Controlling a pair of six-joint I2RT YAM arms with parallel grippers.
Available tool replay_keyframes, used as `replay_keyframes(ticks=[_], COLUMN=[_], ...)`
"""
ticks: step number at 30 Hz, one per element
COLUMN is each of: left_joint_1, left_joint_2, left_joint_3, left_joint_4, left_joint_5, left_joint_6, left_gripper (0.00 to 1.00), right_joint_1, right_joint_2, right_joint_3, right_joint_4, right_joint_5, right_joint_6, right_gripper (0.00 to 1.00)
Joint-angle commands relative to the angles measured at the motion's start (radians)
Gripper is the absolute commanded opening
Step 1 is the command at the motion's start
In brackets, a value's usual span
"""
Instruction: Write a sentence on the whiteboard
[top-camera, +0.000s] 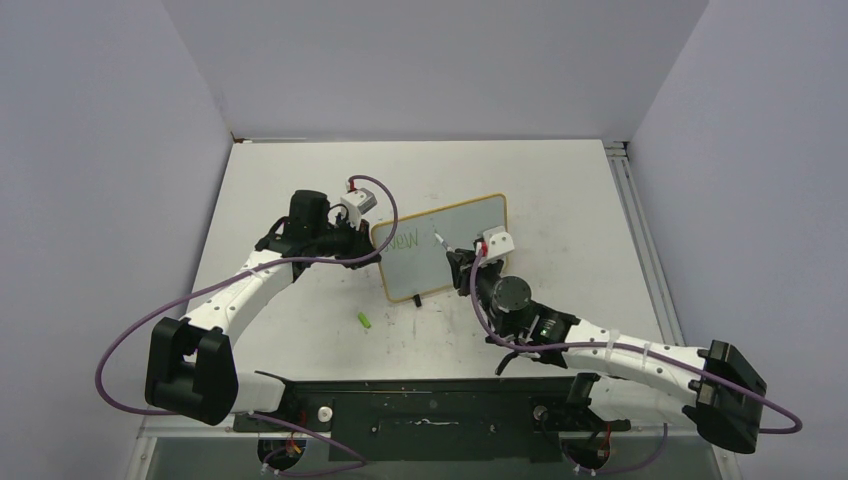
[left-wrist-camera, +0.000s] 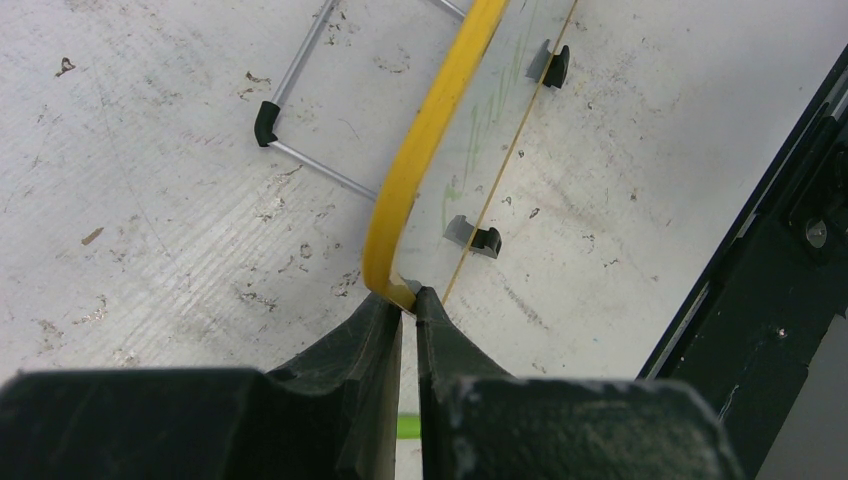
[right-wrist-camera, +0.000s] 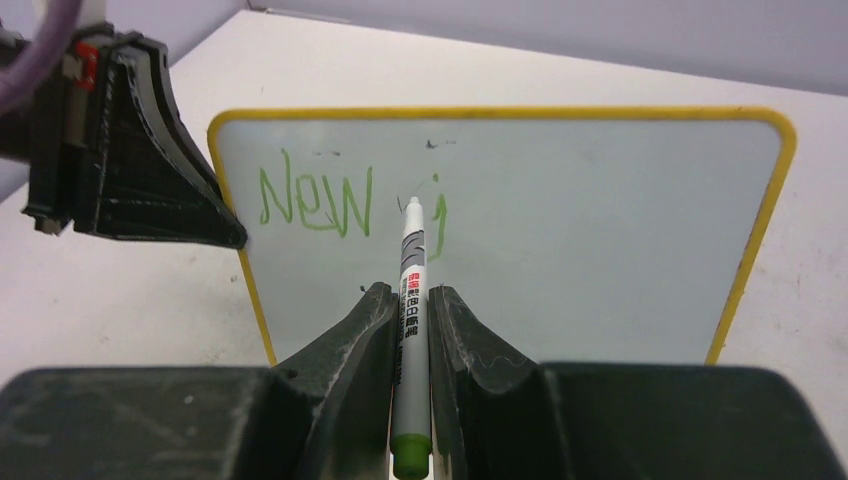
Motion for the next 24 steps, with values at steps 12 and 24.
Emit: replay_keyframes(ticks=[12, 24], left_joint_1=[-0.013, -0.017], left_joint_2=[0.005, 0.005], left_joint_3=[0.032, 0.034], left_joint_4=[-0.019, -0.021], left_joint_5=[-0.003, -0.006], left_joint_6=[0.011, 0.014], left_gripper=[0.0, 0.0], right_joint_1=[-0.064, -0.2], right_joint_2=[-0.064, -0.062], right_joint_3=[0.048, -0.011], right_joint_4=[0.0, 0.037], right_joint_5=[-0.042, -0.236], right_joint_6=[-0.053, 0.014], right_gripper=[0.05, 0.05])
